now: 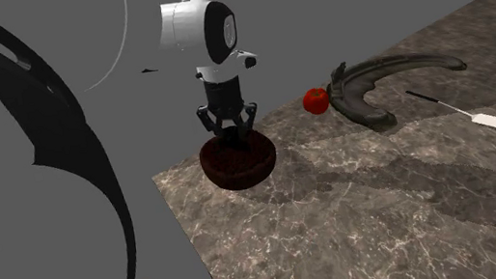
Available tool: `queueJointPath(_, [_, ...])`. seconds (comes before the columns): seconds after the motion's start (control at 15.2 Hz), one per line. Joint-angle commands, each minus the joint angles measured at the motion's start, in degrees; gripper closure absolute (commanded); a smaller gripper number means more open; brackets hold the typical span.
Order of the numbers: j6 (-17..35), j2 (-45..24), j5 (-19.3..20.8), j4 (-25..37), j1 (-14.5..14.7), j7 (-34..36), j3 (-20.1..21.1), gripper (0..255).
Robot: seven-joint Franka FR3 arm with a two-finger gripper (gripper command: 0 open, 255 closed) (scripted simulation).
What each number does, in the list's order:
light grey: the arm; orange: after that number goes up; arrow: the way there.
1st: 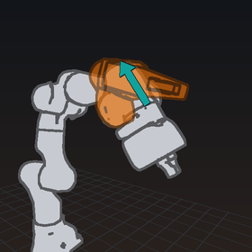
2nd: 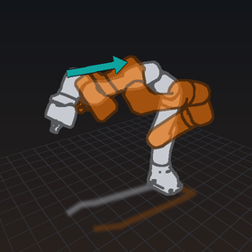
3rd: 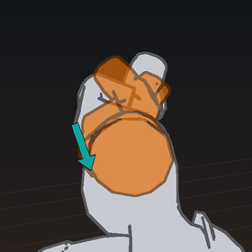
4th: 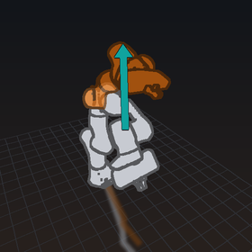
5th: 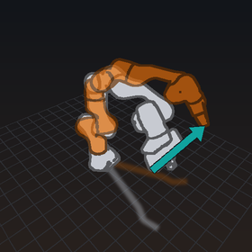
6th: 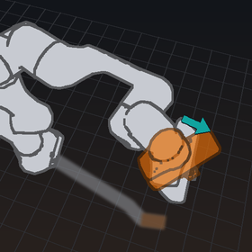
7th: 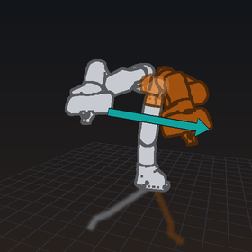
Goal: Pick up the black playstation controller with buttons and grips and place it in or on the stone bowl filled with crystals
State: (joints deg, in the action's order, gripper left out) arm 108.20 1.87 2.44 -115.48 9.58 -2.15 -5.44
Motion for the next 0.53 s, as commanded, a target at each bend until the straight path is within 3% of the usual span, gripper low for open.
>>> queueJointPath(0.0, [1.6,-0.4,0.0,-1.1,0.0,0.1,0.0,255])
queueJointPath(0.46, [2.6,-0.7,0.0,-1.9,0.0,0.1,0.0,255])
